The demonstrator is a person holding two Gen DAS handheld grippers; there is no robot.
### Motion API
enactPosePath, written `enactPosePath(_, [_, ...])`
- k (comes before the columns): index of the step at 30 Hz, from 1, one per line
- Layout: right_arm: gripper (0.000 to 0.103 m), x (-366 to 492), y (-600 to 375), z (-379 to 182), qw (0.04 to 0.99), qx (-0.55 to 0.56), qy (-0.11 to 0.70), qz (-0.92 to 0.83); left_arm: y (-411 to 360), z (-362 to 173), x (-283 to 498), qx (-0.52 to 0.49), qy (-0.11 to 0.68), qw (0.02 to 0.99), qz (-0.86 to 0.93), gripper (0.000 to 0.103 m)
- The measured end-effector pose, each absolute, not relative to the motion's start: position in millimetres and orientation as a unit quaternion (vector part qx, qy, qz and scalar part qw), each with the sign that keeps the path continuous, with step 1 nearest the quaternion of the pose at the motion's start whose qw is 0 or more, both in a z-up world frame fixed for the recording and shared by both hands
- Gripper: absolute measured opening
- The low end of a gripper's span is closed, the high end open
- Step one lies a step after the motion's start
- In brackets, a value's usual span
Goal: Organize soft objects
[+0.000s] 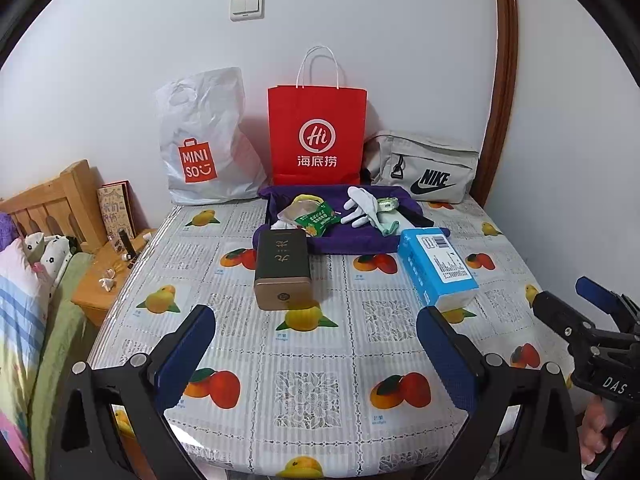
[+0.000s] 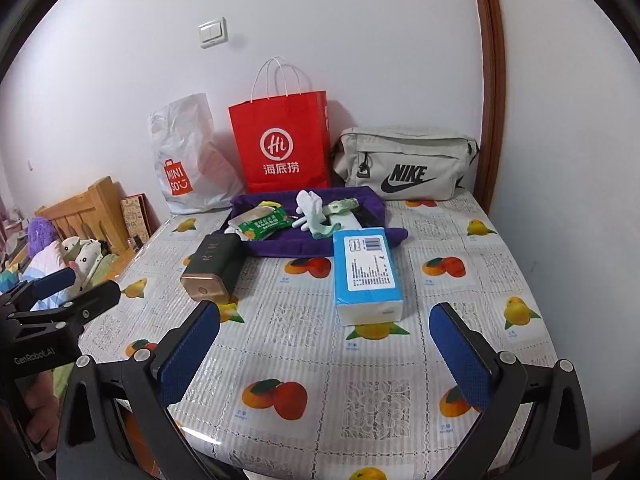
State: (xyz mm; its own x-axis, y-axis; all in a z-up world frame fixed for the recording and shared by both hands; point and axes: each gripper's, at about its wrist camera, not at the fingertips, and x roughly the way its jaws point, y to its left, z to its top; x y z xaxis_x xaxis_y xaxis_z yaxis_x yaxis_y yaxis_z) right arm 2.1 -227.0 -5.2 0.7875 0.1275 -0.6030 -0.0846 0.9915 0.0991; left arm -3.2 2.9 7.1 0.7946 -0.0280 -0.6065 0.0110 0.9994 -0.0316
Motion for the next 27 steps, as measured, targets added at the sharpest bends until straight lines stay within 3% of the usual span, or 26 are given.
enactPosePath(27, [0.103, -14.7, -219.4, 3.9, 0.949, 0.015, 0.310, 0.048, 1.2, 14.6, -19.5, -0.012, 0.311, 0.950, -0.010, 0.102])
